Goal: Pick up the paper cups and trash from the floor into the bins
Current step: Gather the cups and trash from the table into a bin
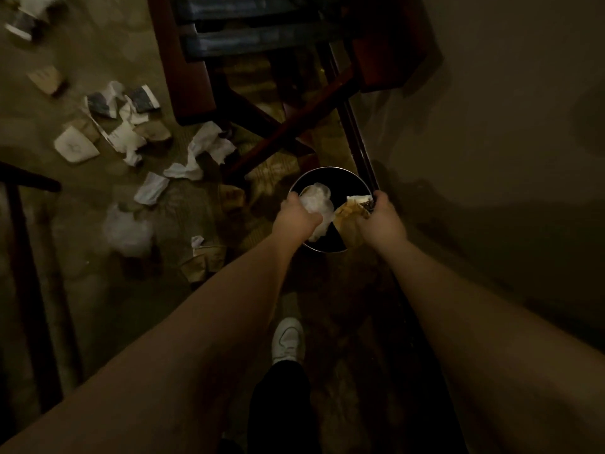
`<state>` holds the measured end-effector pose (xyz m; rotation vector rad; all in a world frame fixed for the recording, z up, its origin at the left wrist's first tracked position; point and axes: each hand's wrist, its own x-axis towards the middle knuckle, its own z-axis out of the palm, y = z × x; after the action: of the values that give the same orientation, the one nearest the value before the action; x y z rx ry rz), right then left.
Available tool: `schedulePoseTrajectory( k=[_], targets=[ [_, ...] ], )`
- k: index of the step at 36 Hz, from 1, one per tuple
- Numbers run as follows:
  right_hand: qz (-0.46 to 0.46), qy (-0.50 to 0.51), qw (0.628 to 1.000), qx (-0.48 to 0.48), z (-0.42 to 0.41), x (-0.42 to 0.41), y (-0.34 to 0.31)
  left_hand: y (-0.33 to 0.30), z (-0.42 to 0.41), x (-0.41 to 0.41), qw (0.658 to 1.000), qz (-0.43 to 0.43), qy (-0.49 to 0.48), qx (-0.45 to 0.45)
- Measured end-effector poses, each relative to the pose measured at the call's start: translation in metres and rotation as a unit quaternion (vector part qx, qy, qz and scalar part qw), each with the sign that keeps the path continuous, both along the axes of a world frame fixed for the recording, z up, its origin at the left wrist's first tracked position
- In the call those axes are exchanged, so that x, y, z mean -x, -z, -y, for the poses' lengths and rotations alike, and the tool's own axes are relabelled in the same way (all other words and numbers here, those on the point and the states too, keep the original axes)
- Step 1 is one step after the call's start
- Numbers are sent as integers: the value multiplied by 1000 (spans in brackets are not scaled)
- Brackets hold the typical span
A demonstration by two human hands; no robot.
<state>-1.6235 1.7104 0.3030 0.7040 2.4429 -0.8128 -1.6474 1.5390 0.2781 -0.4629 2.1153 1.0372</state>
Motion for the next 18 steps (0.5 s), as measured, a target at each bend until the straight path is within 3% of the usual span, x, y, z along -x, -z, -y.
schedulePoseTrajectory(
  k=[9,18],
  targets=[
    [23,-30,999,20,-8,7,19,13,0,10,998,25,27,-52],
    [54,-100,993,-21,-3,-7,-33,-37,38,-3,996,-1,-19,-89]
  ],
)
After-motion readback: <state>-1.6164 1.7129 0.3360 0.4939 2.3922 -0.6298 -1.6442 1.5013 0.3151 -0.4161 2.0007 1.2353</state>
